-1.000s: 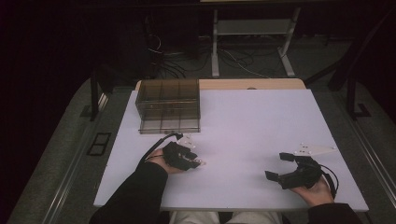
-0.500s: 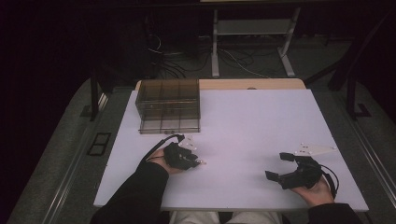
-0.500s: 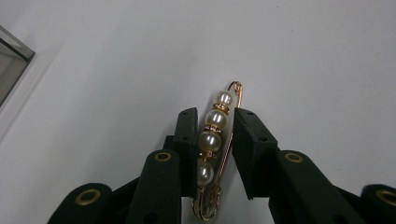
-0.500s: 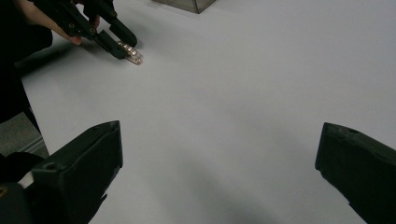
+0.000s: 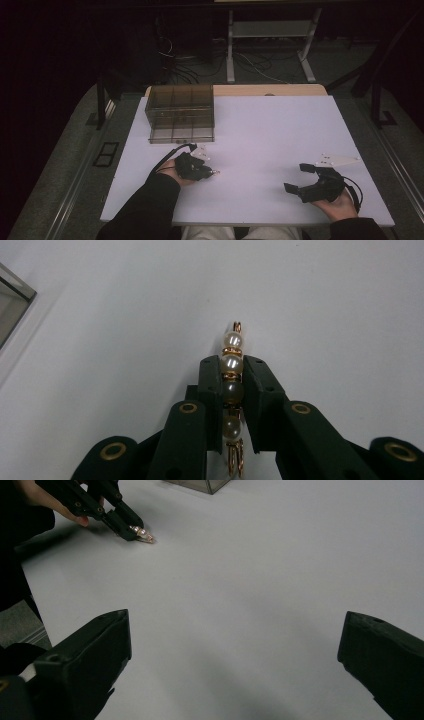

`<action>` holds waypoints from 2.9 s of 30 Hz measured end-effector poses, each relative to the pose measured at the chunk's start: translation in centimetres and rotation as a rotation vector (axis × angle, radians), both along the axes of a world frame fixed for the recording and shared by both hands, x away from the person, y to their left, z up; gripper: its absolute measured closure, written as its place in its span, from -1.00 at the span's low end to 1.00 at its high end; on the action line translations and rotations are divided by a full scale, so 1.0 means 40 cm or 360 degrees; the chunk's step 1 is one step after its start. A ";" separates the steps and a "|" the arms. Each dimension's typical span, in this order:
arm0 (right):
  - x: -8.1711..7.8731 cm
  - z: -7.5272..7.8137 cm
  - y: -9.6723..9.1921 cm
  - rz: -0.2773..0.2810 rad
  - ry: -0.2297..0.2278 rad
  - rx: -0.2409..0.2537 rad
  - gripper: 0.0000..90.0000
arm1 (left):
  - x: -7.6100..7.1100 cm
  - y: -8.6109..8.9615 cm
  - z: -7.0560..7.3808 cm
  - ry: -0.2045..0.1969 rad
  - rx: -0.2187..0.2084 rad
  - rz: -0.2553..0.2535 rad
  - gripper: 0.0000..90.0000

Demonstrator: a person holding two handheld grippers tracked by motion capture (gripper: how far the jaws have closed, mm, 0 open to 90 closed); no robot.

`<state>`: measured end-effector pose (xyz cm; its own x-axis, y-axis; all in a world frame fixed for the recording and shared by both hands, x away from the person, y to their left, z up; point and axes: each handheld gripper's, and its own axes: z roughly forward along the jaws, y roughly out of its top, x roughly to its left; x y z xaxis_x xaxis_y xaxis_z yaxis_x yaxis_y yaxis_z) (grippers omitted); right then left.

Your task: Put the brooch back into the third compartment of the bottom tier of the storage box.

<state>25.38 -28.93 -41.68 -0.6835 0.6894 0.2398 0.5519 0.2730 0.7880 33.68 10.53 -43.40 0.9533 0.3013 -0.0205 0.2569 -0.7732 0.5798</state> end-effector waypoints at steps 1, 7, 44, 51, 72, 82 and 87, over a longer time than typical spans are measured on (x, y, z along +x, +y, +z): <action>0.000 0.000 0.000 0.0000 0.0000 -0.0001 -0.99 | 0.001 0.001 0.000 0.0005 -0.0002 -0.0001 0.74; 0.000 0.000 0.000 -0.0001 0.0005 0.0000 -0.99 | 0.005 0.005 0.002 0.0042 -0.0026 -0.0006 0.75; -0.003 -0.001 -0.006 -0.0014 0.0008 0.0006 -0.99 | 0.044 0.045 0.091 -0.0024 -0.0128 0.0062 0.75; -0.003 -0.001 -0.007 -0.0015 0.0008 0.0006 -0.99 | 0.056 0.055 0.106 -0.0041 -0.0139 0.0085 0.75; -0.003 -0.001 -0.010 -0.0018 0.0009 0.0004 -0.99 | 0.100 0.097 0.126 -0.0059 -0.0147 0.0177 0.75; -0.004 0.000 -0.012 -0.0023 0.0011 0.0007 -0.99 | 0.129 0.105 0.133 -0.0063 -0.0159 0.0219 0.75; -0.004 0.000 -0.014 -0.0025 0.0008 0.0008 -0.99 | 0.142 0.109 0.139 -0.0074 -0.0146 0.0222 0.75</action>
